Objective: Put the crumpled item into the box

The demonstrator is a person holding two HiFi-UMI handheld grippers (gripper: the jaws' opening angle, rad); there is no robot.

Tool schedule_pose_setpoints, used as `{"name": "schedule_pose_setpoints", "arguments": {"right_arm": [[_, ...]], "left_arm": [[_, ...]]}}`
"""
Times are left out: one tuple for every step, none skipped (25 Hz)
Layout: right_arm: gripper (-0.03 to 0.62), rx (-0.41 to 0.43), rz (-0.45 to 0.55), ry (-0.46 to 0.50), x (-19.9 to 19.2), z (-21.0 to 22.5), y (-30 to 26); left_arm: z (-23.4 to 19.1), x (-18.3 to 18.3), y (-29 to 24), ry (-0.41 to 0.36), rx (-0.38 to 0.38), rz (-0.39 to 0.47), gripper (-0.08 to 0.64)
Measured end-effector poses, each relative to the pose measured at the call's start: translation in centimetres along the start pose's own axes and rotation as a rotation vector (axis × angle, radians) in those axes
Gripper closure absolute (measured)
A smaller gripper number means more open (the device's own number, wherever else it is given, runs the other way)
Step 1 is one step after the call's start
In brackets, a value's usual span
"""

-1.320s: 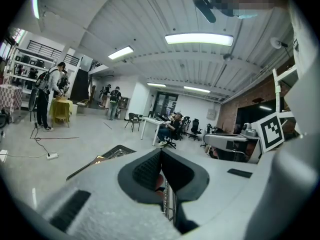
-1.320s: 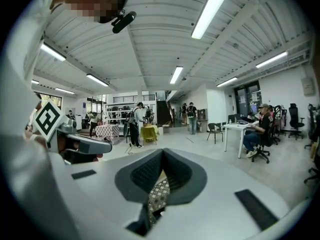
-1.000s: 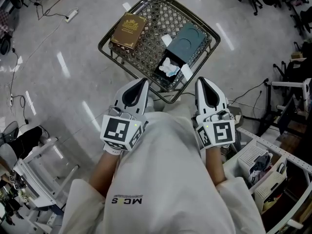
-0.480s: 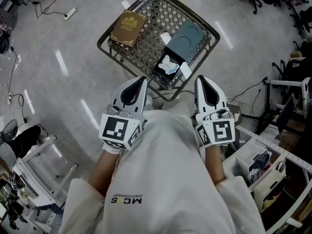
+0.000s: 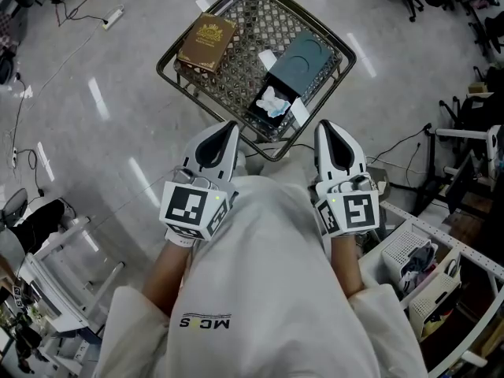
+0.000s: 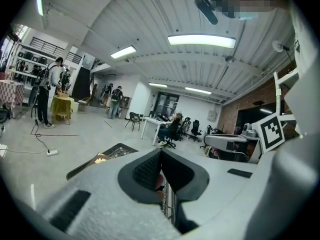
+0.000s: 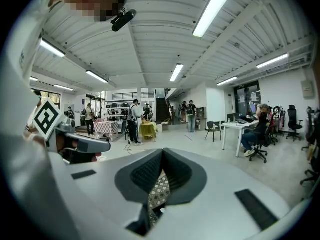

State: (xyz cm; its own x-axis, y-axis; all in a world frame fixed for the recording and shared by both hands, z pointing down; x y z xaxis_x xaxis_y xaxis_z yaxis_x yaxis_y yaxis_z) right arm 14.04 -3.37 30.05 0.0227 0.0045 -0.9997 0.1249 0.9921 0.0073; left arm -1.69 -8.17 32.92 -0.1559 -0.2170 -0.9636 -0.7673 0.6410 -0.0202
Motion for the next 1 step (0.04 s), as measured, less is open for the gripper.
{"name": "schedule_pose_setpoints", "arguments": {"right_arm": [[0.575, 0.001, -0.001, 0.0, -0.05, -0.08, -0.04]], "left_arm": [[-0.05, -0.05, 0.04, 0.0, 0.0, -0.001, 0.54]]}}
Point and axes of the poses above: the fingertips, and each gripper's own axes: y backward along the fingers, z to its right, x out of its top, the point moved 1 cm from there along y, backward along the fingers, and after that the axes turned 14 degrees about z, right-handed, at the moved point
